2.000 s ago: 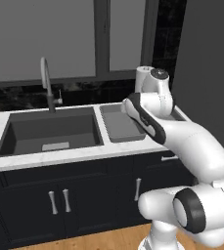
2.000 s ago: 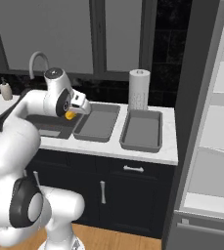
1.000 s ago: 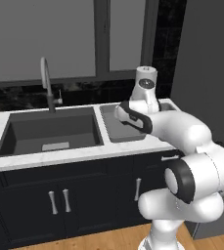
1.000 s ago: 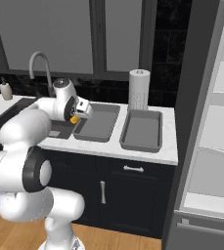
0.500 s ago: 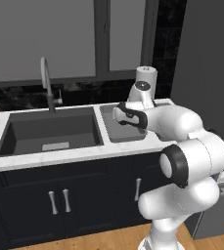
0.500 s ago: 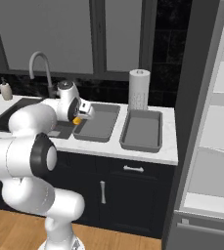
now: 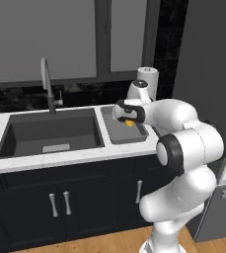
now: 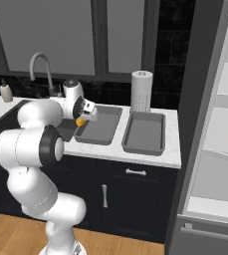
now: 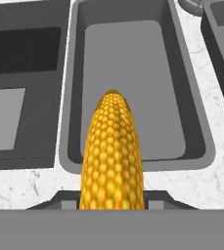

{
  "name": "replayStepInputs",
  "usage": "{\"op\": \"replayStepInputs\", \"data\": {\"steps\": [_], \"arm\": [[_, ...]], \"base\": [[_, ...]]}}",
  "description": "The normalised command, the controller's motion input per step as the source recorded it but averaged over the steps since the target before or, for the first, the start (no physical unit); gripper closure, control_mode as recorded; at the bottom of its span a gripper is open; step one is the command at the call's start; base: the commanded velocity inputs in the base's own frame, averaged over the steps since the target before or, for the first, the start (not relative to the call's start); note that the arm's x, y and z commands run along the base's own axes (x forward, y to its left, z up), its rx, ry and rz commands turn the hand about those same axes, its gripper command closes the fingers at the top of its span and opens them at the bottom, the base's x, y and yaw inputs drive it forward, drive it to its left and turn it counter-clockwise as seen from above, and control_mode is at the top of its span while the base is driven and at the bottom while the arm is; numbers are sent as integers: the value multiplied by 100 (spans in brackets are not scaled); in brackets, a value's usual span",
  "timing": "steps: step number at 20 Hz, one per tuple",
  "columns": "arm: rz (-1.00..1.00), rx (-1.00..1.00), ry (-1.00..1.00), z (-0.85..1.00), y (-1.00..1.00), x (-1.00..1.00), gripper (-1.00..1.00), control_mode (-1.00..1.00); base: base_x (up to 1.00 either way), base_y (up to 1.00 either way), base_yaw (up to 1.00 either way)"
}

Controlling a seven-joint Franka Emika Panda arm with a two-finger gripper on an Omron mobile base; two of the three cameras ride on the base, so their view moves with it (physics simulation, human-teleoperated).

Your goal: Place one corn and one steak in each tupperware on the nearby counter, to pack two identical lunches.

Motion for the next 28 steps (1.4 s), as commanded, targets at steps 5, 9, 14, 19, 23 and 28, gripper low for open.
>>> {"op": "replayStepInputs", "data": {"steps": [5, 9, 14, 19, 23, 28], "arm": [[0, 0, 2, -19, 0, 22, 100, -100], [0, 0, 0, -17, 0, 18, 100, -100], [0, 0, 0, -19, 0, 11, 100, -100], [0, 0, 0, -17, 0, 6, 100, -100], [0, 0, 0, -14, 0, 3, 100, -100], [0, 0, 0, -4, 0, 0, 100, -100]], "base": [[0, 0, 0], [0, 0, 0], [0, 0, 0], [0, 0, 0], [0, 0, 0], [0, 0, 0]]}}
